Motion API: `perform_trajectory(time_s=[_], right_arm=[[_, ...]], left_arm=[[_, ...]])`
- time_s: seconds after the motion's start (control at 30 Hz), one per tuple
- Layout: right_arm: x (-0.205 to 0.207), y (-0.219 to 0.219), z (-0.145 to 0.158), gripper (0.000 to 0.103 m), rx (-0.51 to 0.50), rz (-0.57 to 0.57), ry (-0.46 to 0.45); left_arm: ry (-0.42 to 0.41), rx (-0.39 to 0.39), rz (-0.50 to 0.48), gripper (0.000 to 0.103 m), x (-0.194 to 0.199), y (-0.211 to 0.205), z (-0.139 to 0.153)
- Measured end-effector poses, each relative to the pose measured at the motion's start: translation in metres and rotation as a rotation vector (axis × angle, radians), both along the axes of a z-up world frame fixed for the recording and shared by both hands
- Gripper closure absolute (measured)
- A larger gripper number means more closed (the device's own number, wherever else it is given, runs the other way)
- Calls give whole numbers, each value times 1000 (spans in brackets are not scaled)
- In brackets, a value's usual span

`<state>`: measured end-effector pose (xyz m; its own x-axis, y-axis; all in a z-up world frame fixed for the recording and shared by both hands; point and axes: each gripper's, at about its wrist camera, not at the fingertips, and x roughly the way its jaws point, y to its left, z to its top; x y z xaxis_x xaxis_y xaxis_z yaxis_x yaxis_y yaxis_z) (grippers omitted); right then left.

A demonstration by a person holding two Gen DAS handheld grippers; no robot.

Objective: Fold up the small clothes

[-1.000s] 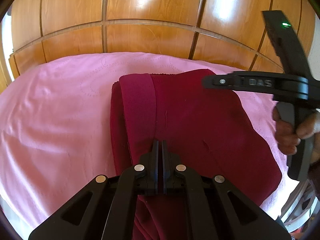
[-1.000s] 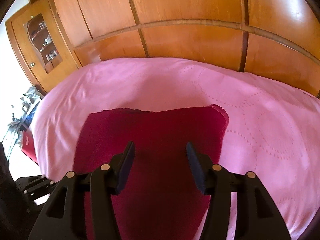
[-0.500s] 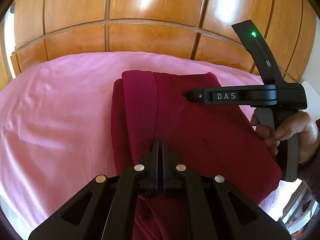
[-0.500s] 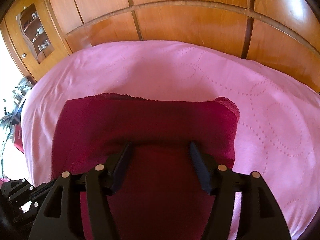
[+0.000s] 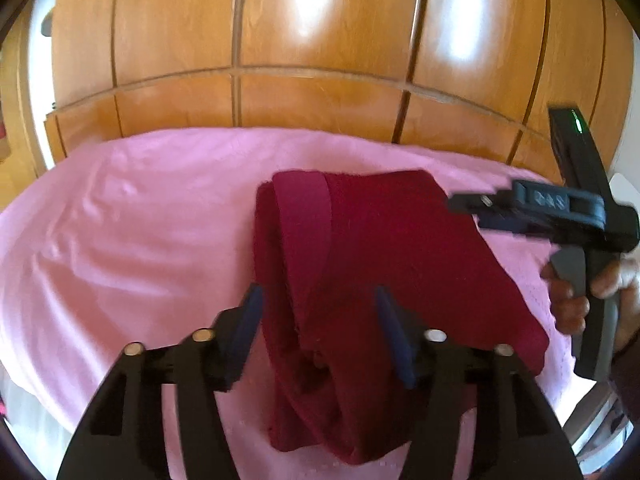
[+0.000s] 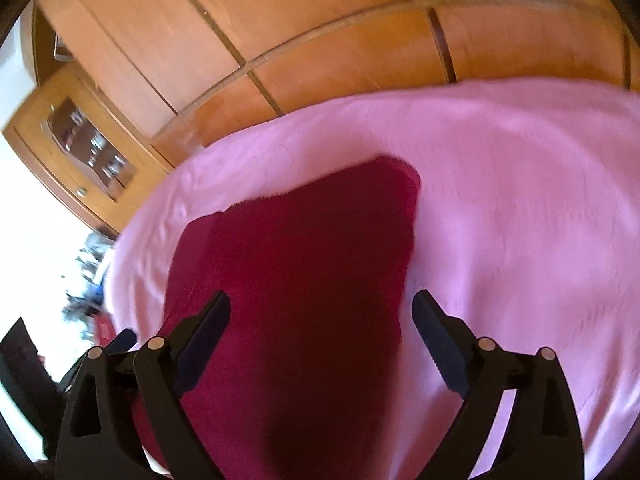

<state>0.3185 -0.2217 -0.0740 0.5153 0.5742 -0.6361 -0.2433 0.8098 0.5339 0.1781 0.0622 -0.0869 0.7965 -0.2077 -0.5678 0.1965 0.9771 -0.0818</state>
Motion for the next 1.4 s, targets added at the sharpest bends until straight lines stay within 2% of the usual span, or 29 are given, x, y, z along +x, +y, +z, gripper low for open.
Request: perform_trajectory(time_s=[0.03, 0.13, 0.2, 0.4, 0.47, 0.53, 0.57, 0.7, 0.77, 0.8, 0.83, 0.87, 0.9, 1.1, 1.13, 1.23, 1.33, 1.4], right_arm=[[-3, -7, -5, 11, 40, 6, 22], [-6, -16, -19, 11, 141, 39, 83], [-7, -16, -28, 11, 180, 59, 110], [-5, -7, -40, 11, 221, 94, 127], [-5, -6, -41, 17, 220, 95, 123], [-7, -4, -41, 25, 204, 97, 111], [-8, -5, -40, 29, 199, 99, 101], [-10, -2, -40, 36, 186, 103, 85], [-12, 3, -34, 39, 132, 105, 65], [-13, 7, -31, 39, 106, 106, 58], [-11, 10, -29, 31, 86, 105, 54], [-11, 10, -28, 17, 77, 94, 54], [-11, 8, -28, 11, 73, 70, 63], [-24, -9, -17, 13, 90, 5, -30], [-24, -9, -15, 15, 94, 7, -44], [-15, 0, -16, 32, 71, 36, -44], [-1, 16, -25, 34, 69, 84, -8], [0, 22, -24, 47, 40, 90, -17]], left_arm=[[15, -9, -10, 45, 1, 3, 0], [53, -35, -37, 32, 7, 9, -4], [110, -72, -54, 32, 16, 16, -11], [240, -236, -118, 28, 39, 37, -32], [253, -282, -139, 28, 41, 41, -38], [266, -330, -171, 34, 44, 44, -45], [275, -359, -193, 40, 45, 45, -48], [276, -453, -246, 50, 48, 49, -59], [274, -494, -266, 55, 48, 53, -63], [273, -502, -273, 56, 47, 54, -63], [270, -501, -278, 56, 49, 54, -63], [271, -497, -279, 56, 51, 54, -64], [270, -499, -277, 56, 52, 53, -65], [252, -494, -279, 56, 54, 56, -69], [251, -493, -285, 56, 56, 57, -69], [249, -502, -293, 56, 57, 58, -71], [243, -510, -297, 56, 57, 61, -73], [240, -529, -293, 57, 55, 64, -75]])
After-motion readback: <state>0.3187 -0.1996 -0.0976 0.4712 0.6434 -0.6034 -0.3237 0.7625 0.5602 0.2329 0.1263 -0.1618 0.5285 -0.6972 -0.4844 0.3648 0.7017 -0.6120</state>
